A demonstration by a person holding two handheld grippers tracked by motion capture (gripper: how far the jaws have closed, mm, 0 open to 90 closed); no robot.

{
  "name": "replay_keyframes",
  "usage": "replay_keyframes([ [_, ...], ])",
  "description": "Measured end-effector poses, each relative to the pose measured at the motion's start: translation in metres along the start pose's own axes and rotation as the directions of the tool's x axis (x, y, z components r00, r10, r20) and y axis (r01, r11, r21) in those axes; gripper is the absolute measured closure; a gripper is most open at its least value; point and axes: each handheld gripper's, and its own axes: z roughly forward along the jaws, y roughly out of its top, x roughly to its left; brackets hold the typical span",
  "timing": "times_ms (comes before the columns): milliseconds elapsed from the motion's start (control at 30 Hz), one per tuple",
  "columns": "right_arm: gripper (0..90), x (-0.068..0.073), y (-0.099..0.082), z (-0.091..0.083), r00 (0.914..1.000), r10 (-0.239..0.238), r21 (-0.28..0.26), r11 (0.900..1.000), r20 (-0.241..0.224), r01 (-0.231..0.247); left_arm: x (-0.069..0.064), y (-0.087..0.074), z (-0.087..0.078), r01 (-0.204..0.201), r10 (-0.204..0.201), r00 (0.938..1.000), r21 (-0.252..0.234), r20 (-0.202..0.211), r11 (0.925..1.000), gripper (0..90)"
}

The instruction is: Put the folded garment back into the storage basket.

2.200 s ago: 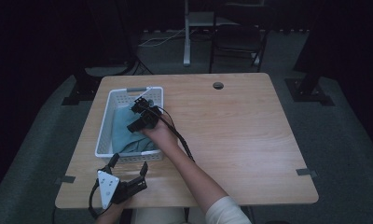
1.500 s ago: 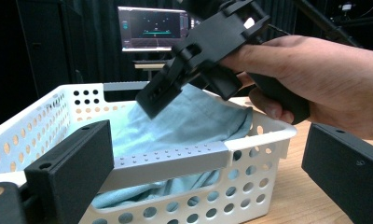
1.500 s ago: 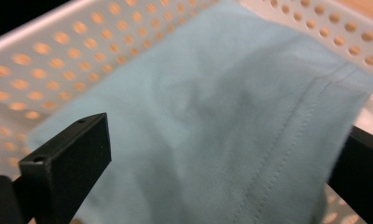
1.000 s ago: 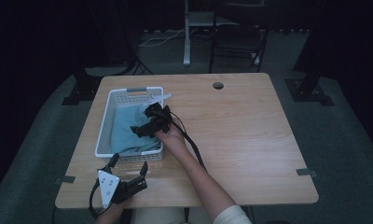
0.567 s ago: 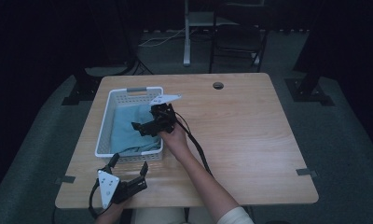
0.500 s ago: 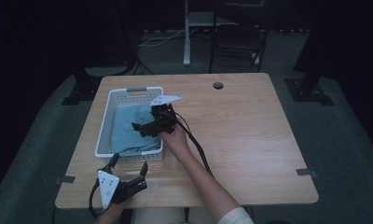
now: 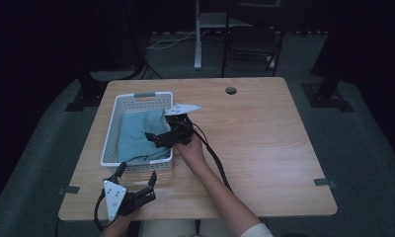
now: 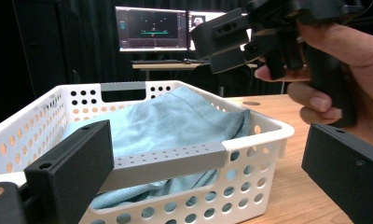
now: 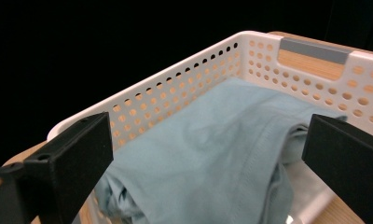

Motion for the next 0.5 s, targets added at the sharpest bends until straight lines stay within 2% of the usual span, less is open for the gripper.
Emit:
replay_keyframes([
  [200, 2.0, -0.002, -0.002, -0.018, 0.9988, -0.017, -0.003, 0.9999, 0.047, 0.017, 0.0, 0.0, 0.0, 0.001, -0.001, 1.0, 0.002, -0.001, 1.0, 3.4],
  [233, 2.0, -0.002, -0.002, -0.02, 0.9993, -0.015, -0.002, 0.9999, 0.035, 0.015, 0.0, 0.0, 0.0, 0.001, -0.001, 1.0, 0.002, -0.001, 1.0, 3.4],
  [300, 2.0, -0.002, -0.003, -0.022, 0.9991, -0.017, 0.002, 0.9998, 0.039, 0.017, 0.0, 0.0, 0.0, 0.001, -0.001, 1.0, 0.003, -0.001, 1.0, 3.4],
  [333, 2.0, -0.002, -0.003, -0.024, 0.9981, -0.025, -0.002, 0.9997, 0.056, 0.026, 0.0, 0.0, 0.0, 0.0, 0.0, 1.0, 0.003, -0.001, 1.0, 3.4],
  [367, 2.0, -0.001, -0.003, -0.027, 0.9984, -0.033, 0.006, 0.9994, 0.045, 0.033, 0.0, 0.0, 0.0, 0.0, 0.0, 1.0, 0.003, -0.001, 1.0, 3.4],
  [433, 2.0, 0.0, -0.003, -0.028, 0.9976, -0.039, 0.005, 0.9992, 0.058, 0.039, 0.0, 0.0, 0.0, 0.0, 0.0, 1.0, 0.003, -0.001, 1.0, 3.4],
  [467, 2.0, 0.0, -0.003, -0.03, 0.9983, -0.039, 0.005, 0.9992, 0.043, 0.039, 0.0, 0.0, 0.0, 0.001, -0.001, 1.0, 0.003, 0.0, 1.0, 3.4],
  [500, 2.0, 0.001, -0.004, -0.032, 0.9976, -0.045, 0.003, 0.999, 0.053, 0.045, 0.0, 0.0, 0.0, 0.0, 0.0, 1.0, 0.002, 0.0, 1.0, 3.4],
])
